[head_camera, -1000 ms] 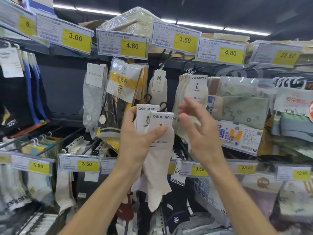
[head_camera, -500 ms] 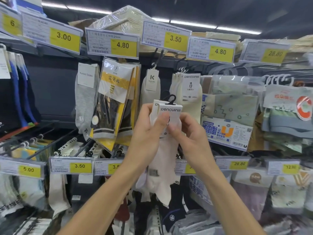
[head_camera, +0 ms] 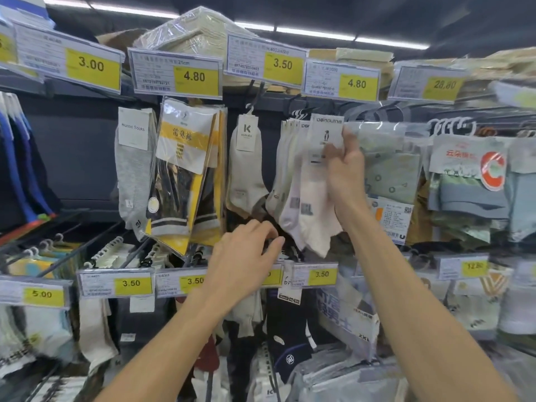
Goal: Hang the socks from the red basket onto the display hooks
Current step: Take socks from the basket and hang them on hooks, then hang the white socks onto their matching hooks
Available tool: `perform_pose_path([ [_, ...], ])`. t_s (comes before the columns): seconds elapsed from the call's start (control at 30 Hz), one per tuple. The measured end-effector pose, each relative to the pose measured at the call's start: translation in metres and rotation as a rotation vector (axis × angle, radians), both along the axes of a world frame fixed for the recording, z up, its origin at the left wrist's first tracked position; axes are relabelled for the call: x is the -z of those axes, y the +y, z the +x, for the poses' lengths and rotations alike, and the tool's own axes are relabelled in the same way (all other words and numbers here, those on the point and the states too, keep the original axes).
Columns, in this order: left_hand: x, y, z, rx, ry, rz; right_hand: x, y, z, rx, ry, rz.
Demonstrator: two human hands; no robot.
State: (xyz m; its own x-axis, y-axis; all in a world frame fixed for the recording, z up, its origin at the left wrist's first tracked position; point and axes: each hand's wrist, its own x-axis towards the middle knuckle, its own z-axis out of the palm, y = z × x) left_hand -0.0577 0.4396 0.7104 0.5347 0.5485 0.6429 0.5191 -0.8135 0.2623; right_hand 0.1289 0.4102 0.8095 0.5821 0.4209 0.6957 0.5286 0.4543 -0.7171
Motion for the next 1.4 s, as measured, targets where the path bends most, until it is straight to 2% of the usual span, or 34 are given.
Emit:
perform_pose_path([
  [0.17, 0.007, 0.005, 0.002, -0.023, 0.082, 0.037, 0.0, 0.011, 0.002, 0.004, -0.088, -0.055],
  [0.37, 0.0, 0.0, -0.001, 0.077, 0.039, 0.043, 0.003, -0.008, -0.014, 0.067, -0.141, -0.169],
  [0.43, -0.002, -0.005, -0.006, 0.169, -0.06, 0.086, 0.015, -0.021, -0.025, 0.174, -0.154, -0.193],
  [0.5, -0.001, -0.016, -0.01, 0.283, -0.21, 0.137, 0.042, -0.041, -0.042, 0.267, -0.154, -0.155],
  [0.57, 0.009, -0.034, -0.008, 0.429, -0.348, 0.129, 0.08, -0.069, -0.064, 0.227, -0.126, -0.076],
  [0.63, 0.032, -0.058, 0.0, 0.591, -0.412, 0.02, 0.131, -0.101, -0.084, 0.169, -0.086, -0.046],
  [0.7, 0.074, -0.083, 0.012, 0.677, -0.391, -0.157, 0.193, -0.134, -0.101, 0.167, -0.004, -0.106],
  [0.77, 0.133, -0.113, 0.022, 0.671, -0.212, -0.362, 0.264, -0.168, -0.116, 0.203, 0.187, -0.272],
  [0.87, 0.236, -0.165, 0.025, 0.636, 0.264, -0.691, 0.369, -0.232, -0.141, 0.271, 0.468, -0.602],
  [0.93, 0.3, -0.197, 0.016, 0.645, 0.555, -0.815, 0.425, -0.279, -0.161, 0.269, 0.613, -0.84],
  [1.0, 0.357, -0.225, 0.005, 0.68, 0.764, -0.909, 0.47, -0.323, -0.18, 0.307, 0.71, -1.002],
  [1.1, 0.424, -0.265, -0.007, 0.738, 0.921, -0.99, 0.523, -0.38, -0.199, 0.373, 0.853, -1.088],
  [1.3, 0.534, -0.341, -0.001, 0.747, 1.201, -1.014, 0.637, -0.485, -0.213, 0.453, 1.119, -1.18],
  [1.4, 0.6, -0.374, 0.005, 0.718, 1.3, -1.054, 0.706, -0.54, -0.224, 0.483, 1.319, -1.275],
])
